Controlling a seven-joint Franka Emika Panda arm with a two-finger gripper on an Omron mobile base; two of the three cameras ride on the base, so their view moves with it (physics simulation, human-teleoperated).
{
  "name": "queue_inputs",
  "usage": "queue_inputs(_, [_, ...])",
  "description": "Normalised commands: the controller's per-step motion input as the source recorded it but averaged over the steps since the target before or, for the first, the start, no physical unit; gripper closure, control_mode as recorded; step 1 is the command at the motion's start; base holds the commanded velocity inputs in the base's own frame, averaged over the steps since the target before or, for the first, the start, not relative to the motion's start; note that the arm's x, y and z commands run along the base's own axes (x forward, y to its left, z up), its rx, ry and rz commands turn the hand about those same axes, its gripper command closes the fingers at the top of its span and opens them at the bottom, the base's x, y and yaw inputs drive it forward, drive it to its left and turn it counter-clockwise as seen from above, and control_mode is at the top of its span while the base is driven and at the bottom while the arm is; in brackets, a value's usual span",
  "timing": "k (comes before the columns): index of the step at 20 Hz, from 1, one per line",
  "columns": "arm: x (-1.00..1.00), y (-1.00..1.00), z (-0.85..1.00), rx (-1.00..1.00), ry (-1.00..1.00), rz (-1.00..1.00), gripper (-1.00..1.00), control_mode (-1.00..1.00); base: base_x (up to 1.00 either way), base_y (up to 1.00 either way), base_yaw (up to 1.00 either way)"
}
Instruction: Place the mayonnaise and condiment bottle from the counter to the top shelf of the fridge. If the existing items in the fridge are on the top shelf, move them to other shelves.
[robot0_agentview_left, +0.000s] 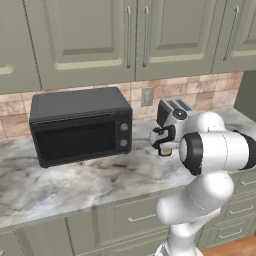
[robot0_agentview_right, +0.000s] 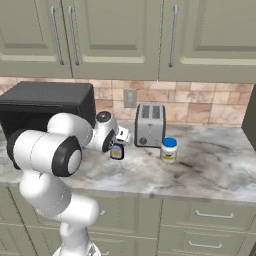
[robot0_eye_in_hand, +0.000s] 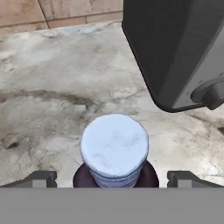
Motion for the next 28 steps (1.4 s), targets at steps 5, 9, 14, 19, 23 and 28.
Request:
queue_inputs(5, [0.06,0.00,0.00,-0.04,-0.07,0.00,1.00,-1.00,0.00,0.00,0.00])
queue_inputs(9, [0.00,0.00,0.00,-0.01,-0.07,0.00,1.00,-1.00,0.00,0.00,0.00])
queue_inputs(14, [-0.17,0.00,0.03,0.00,0.01,0.00,1.00,-1.00,0.00,0.00,0.00])
queue_inputs(19, [-0.88,0.06,0.82,0.00,0.00,0.04,1.00,-1.00,0.00,0.00,0.00])
queue_inputs(23, [-0.86,0.10,1.00,0.00,0.00,0.01,1.00,-1.00,0.00,0.00,0.00])
queue_inputs(28, [-0.86,0.20,1.00,-0.01,0.00,0.00,1.00,-1.00,0.00,0.00,0.00])
